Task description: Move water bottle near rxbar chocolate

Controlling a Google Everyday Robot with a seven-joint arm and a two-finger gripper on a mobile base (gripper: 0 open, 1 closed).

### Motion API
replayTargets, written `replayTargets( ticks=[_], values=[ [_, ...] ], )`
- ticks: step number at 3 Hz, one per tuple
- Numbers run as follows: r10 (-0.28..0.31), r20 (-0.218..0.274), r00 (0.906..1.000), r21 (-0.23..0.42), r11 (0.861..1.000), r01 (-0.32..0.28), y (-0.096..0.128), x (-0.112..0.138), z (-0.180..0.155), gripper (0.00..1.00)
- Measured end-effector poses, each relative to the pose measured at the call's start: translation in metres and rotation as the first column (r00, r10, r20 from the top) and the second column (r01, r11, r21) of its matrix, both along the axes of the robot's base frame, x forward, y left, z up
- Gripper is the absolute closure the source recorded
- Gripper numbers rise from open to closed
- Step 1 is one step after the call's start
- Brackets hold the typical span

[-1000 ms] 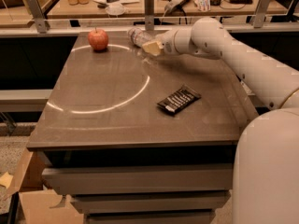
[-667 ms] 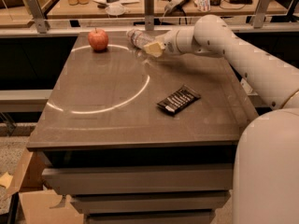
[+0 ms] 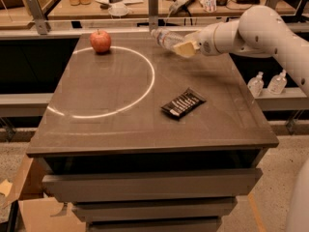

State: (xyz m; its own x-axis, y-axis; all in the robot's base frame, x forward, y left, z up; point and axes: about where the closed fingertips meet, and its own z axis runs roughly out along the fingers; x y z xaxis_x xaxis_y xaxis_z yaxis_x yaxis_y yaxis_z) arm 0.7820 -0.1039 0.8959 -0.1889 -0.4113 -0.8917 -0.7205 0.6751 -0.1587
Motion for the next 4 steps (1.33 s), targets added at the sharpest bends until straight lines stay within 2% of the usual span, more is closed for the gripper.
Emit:
replayTargets(
  ticks=[1,2,3,4],
  values=[
    [0.069,-0.003,0.9976,0.016,0.997,-0.069,-0.03,-0.039,0.0,1.0],
    [0.215,0.034,0.976,0.042,0.975,-0.217,-0.043,-0.082,0.007,1.0],
    [0.355,0.059,0.933,0.066,0.931,-0.359,-0.046,-0.122,0.01,1.0],
    [0.449,0.028,0.8931,0.061,0.891,-0.45,-0.045,-0.15,0.005,1.0]
  ],
)
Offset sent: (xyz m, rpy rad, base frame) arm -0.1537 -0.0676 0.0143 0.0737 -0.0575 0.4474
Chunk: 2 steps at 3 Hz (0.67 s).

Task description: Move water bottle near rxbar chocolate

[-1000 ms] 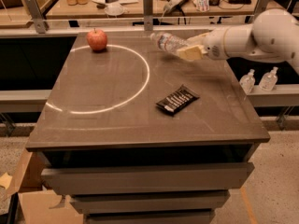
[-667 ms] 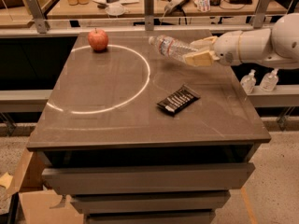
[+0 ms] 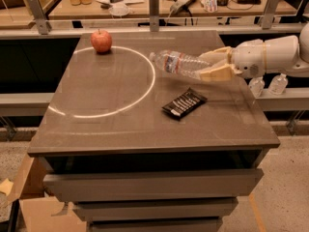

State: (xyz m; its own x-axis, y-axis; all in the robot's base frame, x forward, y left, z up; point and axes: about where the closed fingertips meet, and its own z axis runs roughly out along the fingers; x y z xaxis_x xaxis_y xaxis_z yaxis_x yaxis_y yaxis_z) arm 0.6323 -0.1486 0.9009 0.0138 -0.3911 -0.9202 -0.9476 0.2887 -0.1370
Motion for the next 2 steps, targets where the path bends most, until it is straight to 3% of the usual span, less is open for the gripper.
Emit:
replayTargets(
  ticks=[1,2],
  values=[
    [0.063,-0.035,0.9974,-0.021,0.998,-0.064,0.0062,-0.0152,-0.0161,1.0],
    [0.076,-0.038,0.9964,-0.024,0.997,-0.077,0.0112,-0.0119,-0.0241,1.0]
  ],
)
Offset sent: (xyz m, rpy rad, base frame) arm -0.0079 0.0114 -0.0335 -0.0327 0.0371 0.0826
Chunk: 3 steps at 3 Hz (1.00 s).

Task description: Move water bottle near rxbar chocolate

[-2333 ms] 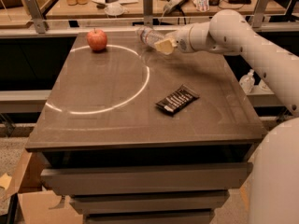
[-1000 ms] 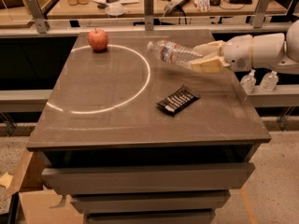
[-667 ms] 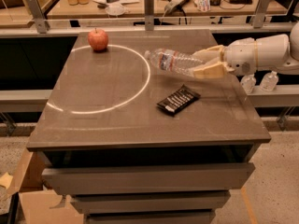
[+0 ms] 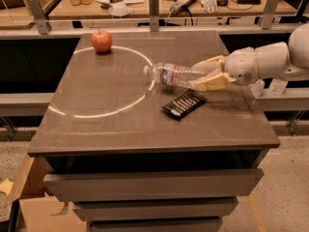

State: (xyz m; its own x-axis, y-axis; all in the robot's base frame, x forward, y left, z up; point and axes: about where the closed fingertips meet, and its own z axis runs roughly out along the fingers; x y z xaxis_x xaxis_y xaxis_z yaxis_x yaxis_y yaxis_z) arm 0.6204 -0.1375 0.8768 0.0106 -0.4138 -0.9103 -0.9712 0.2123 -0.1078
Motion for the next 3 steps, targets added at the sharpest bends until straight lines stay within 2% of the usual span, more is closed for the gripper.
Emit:
replayTargets(
  ticks=[1,2,3],
  values=[
    [-0.014,0.005,0.9999,-0.001,1.0,0.014,0.0006,0.0045,-0.0055,0.84],
    [-0.029,0.016,0.9995,0.002,1.0,0.029,0.0022,0.0084,-0.0103,0.53],
    [-0.033,0.022,0.9992,0.009,0.999,0.033,0.0057,0.0105,-0.0131,0.29]
  ],
)
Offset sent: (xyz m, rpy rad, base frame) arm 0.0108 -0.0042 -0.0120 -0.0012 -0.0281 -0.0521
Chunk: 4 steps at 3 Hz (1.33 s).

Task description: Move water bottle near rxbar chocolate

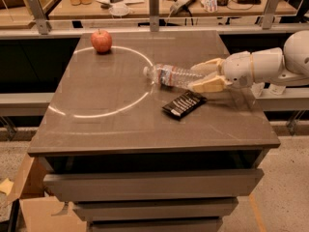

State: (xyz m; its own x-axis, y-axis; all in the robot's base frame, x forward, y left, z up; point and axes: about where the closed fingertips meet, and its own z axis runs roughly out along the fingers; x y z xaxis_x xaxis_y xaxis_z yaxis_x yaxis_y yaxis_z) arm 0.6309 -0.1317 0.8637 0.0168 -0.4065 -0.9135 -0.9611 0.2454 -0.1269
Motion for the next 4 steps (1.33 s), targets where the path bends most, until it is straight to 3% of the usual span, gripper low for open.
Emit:
replayTargets(
  ticks=[1,2,4],
  values=[
    [0.001,0.003,1.0,0.005,1.0,-0.001,0.001,0.0016,-0.0004,0.07],
    [-0.002,0.004,1.0,0.007,1.0,0.002,0.0013,0.002,-0.0012,0.0],
    [-0.008,0.004,1.0,0.012,1.0,0.008,0.0006,0.0026,-0.0021,0.0]
  ],
)
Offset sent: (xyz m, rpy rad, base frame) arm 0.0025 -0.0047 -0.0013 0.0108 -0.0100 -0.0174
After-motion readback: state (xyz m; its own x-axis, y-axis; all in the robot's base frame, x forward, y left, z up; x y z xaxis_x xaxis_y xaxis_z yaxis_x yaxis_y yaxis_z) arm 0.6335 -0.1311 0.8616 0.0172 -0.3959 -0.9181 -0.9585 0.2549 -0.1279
